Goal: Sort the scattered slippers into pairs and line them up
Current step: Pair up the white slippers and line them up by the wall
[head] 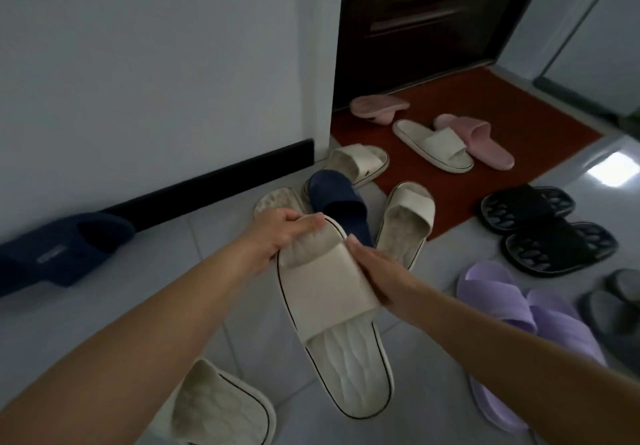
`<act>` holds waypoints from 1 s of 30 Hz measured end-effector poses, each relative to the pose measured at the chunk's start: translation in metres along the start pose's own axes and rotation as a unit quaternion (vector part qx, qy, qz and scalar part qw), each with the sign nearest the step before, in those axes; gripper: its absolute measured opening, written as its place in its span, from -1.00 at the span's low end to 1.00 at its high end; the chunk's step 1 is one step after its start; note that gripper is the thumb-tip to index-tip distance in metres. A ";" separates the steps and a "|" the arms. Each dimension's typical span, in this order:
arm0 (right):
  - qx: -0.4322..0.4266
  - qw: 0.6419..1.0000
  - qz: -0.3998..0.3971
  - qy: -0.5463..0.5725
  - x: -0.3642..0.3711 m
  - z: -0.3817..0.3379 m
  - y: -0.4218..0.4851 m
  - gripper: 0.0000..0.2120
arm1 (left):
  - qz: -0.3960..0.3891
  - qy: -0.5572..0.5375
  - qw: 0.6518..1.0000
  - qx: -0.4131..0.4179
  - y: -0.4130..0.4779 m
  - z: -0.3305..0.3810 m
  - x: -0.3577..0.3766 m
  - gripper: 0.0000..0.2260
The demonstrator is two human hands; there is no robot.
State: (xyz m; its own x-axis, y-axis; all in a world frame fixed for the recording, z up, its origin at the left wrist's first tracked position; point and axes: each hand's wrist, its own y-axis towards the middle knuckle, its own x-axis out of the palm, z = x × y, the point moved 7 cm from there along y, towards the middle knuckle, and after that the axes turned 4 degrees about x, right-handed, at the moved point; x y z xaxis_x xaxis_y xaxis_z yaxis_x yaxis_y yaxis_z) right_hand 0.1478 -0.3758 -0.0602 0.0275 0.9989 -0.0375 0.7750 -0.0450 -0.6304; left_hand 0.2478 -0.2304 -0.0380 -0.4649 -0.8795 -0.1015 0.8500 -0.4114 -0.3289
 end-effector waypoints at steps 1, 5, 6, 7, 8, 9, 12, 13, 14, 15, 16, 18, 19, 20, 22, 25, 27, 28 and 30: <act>0.009 1.000 -0.015 0.018 0.001 -0.004 0.000 -0.59 | -0.009 0.016 1.000 -0.001 0.002 0.006 0.003 -0.46; 0.013 0.998 0.008 0.068 0.007 -0.024 0.006 -0.64 | -0.017 0.034 0.999 -0.019 0.004 0.025 -0.006 -0.49; 0.017 0.995 0.021 0.092 0.010 -0.029 0.008 -0.64 | -0.022 0.017 0.999 -0.020 0.005 0.027 -0.012 -0.42; 0.023 0.993 0.030 0.113 0.013 -0.033 0.012 -0.64 | -0.036 -0.008 0.999 -0.022 0.006 0.025 -0.018 -0.33; 0.029 0.991 0.036 0.126 0.017 -0.038 0.014 -0.64 | -0.054 -0.038 0.997 -0.026 0.007 0.020 -0.024 -0.29; 0.035 0.990 0.039 0.132 0.020 -0.043 0.016 -0.64 | -0.070 -0.069 0.995 -0.030 0.007 0.014 -0.030 -0.32; 0.057 0.991 0.029 0.118 0.030 -0.056 0.018 -0.68 | -0.083 -0.128 0.987 -0.050 0.000 -0.008 -0.043 -0.77; 0.063 0.992 0.025 0.102 0.033 -0.059 0.020 -0.69 | -0.072 -0.140 0.986 -0.057 -0.002 -0.014 -0.046 -0.87; 0.068 0.994 0.024 0.083 0.034 -0.061 0.022 -0.68 | -0.055 -0.152 0.985 -0.061 -0.003 -0.019 -0.049 -0.91; 0.072 0.995 0.027 0.063 0.033 -0.063 0.025 -0.66 | -0.037 -0.165 0.984 -0.063 -0.003 -0.023 -0.051 -0.92; 0.077 0.996 0.032 0.043 0.029 -0.064 0.029 -0.63 | -0.020 -0.173 0.983 -0.064 -0.002 -0.024 -0.052 -0.92; 0.079 0.996 0.040 0.001 0.011 -0.069 0.038 -0.59 | 0.004 -0.180 0.982 -0.062 0.005 -0.026 -0.052 -0.92; 0.080 0.995 0.050 -0.026 -0.005 -0.071 0.042 -0.58 | 0.013 -0.180 0.982 -0.059 0.011 -0.026 -0.050 -0.91; 0.082 0.993 0.068 -0.052 -0.024 -0.073 0.045 -0.57 | 0.022 -0.180 0.982 -0.057 0.018 -0.027 -0.048 -0.91; 0.100 0.986 0.113 -0.076 -0.073 -0.071 0.048 -0.52 | 0.037 -0.180 0.981 -0.059 0.031 -0.027 -0.039 -0.90; 0.131 0.974 0.156 -0.102 -0.149 -0.059 0.046 -0.51 | 0.060 -0.187 0.977 -0.078 0.054 -0.026 -0.014 -0.88; 0.140 0.963 0.199 -0.118 -0.192 -0.055 0.051 -0.57 | 0.069 -0.187 0.976 -0.090 0.068 -0.024 0.000 -0.85; 0.135 0.958 0.225 -0.112 -0.220 -0.057 0.056 -0.59 | 0.069 -0.180 0.977 -0.092 0.080 -0.017 0.012 -0.85; 0.120 0.953 0.267 -0.076 -0.269 -0.067 0.080 -0.63 | 0.076 -0.169 0.979 -0.086 0.103 -0.003 0.030 -0.84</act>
State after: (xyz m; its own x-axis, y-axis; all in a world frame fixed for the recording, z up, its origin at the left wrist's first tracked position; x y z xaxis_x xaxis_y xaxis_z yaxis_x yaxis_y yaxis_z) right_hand 0.2447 -0.6472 -0.0484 0.2729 0.8203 -0.5027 0.5093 -0.5664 -0.6479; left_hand 0.3208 -0.2981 -0.0782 -0.2036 -0.9681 0.1458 0.8350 -0.2495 -0.4905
